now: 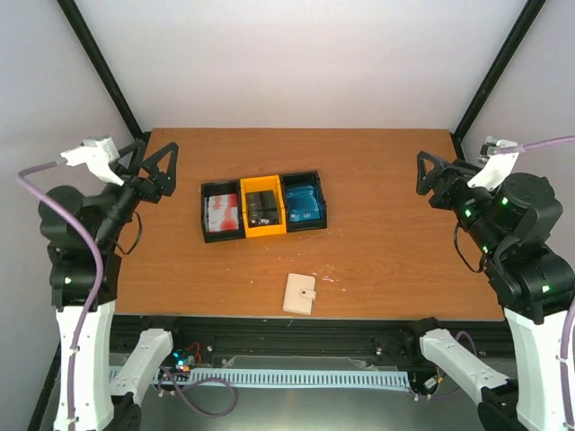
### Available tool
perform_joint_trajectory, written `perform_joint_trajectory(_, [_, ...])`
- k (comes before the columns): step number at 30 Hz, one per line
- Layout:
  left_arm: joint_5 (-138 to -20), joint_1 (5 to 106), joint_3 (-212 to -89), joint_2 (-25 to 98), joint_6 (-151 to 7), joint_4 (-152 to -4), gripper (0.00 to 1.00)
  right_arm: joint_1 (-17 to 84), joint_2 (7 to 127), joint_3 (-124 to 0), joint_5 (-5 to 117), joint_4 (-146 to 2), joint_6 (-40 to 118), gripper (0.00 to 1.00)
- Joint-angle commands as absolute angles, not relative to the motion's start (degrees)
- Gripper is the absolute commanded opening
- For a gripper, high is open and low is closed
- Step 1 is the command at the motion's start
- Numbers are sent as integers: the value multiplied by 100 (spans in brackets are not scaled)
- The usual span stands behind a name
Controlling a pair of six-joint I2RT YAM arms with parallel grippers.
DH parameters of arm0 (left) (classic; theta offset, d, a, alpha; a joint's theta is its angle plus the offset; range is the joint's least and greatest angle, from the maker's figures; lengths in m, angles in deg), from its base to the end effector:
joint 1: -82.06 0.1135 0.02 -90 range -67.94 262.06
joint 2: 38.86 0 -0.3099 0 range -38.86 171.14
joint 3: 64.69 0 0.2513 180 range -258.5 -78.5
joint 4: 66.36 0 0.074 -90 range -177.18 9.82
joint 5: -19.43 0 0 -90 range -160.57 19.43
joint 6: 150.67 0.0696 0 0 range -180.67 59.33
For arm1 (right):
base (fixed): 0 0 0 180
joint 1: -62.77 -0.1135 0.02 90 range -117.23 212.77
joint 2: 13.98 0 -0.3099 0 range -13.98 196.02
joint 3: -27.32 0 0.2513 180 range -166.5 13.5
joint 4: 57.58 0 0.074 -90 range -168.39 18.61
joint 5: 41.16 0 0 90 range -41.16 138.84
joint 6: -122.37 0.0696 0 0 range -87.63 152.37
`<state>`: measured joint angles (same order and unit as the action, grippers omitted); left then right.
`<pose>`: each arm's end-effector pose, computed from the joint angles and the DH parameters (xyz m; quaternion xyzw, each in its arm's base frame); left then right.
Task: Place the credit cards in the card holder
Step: Open the card holder at the center of the board.
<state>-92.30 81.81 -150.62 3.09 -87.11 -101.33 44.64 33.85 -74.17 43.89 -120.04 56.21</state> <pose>0.1072 -0.0262 0.5169 -0.0049 0.6536 -0.2915 0.6984 0.0993 0.0262 0.5237 0.0659 0.7562 0.2022 0.6188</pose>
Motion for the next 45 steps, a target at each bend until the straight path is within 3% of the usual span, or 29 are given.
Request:
perform_joint_trajectory(1, [-9967,8596,-14927,510,-8859,-9857,96,5112,3442,-7391,5547,-11822,5654,88])
perform_joint_trajectory(7, [-10399,8953,-14457,553,-9209,-9770,99,5698,3585,-7265,6962,-11814,5880,97])
perform_joint_trajectory(13, [-11732,9108,-13701,546,-9472,-9218,100,5950,3415,-6506,8185,-11480,6129,100])
perform_joint_trajectory(23, [-12320,8263,-12752,1007,-9971,-9237,100,5713,3033,-4082,8322,-11628,6774,100])
perform_joint_trajectory(28, [-11933,7315,-11937,879,-10286,-9261,100,4890,3321,-3219,7507,-12099,6975,88])
perform_joint_trajectory(35, [-10825,5713,-11321,871,-10756,-9466,100,2492,4252,-2853,5705,-11935,8130,79])
perform_joint_trajectory(40, [-10070,4934,-11098,1205,-11256,-9378,100,1147,5254,-2928,5405,-11405,8695,68])
perform_joint_trajectory(45, [-9565,4175,-10934,1704,-11686,-9228,100,234,6106,-2937,5379,-10756,8924,50])
